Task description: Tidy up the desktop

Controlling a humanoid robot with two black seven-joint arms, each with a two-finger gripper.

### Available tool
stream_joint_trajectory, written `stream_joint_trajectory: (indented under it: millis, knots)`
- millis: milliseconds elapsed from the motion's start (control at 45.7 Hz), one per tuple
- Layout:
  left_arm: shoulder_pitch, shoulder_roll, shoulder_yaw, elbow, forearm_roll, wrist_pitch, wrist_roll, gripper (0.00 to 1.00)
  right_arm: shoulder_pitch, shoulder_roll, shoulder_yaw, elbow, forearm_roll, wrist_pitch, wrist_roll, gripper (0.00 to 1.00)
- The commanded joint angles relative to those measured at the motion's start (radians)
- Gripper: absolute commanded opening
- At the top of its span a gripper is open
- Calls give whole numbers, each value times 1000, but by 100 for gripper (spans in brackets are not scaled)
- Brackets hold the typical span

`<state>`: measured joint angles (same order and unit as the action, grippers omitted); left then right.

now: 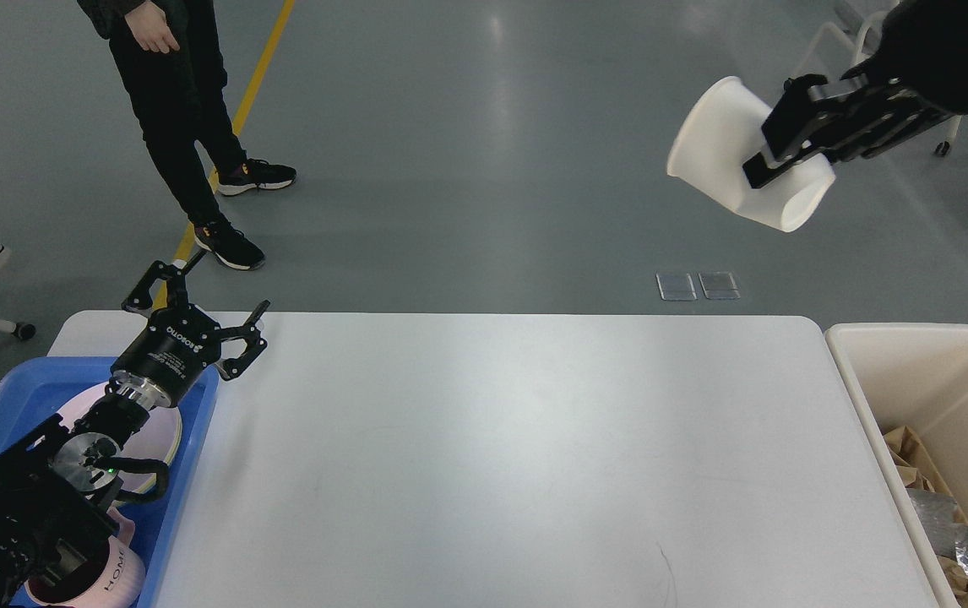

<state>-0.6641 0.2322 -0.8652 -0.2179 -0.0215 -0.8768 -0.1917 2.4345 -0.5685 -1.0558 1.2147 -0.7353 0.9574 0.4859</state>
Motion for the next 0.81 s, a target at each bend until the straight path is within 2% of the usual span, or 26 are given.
stream_joint_trajectory:
  millis: [0,110,219,329,482,548,613,701,788]
  knots:
    - [0,1,0,0,0,1,0,100,32,-39,-88,2,-21,2,0,0]
    - [0,1,2,0,0,1,0,100,21,-93,-131,-20,-53,2,-6,0]
    - [0,1,2,0,0,1,0,100,-53,-203,-191,-81,-234,2,-13,0]
    - [0,1,2,0,0,1,0,100,-279,-329,-228,-232,-374,-254,-15,0]
    - [0,-1,2,0,0,1,0,100,-788,-376,-185,-541,-282,-517,-15,0]
    - [0,1,2,0,0,-1,0,100,-1058,-360,-139,-648,-133,-649,-20,0]
    - [0,-1,2,0,0,1,0,100,-1334,-300,-99,-760,54,-733,-23,0]
    - [0,1,2,0,0,1,0,100,-1625,-168,-72,-963,299,-763,-24,0]
    - [0,1,2,0,0,1,0,100,-1798,-79,-70,-1122,476,-769,-26,0]
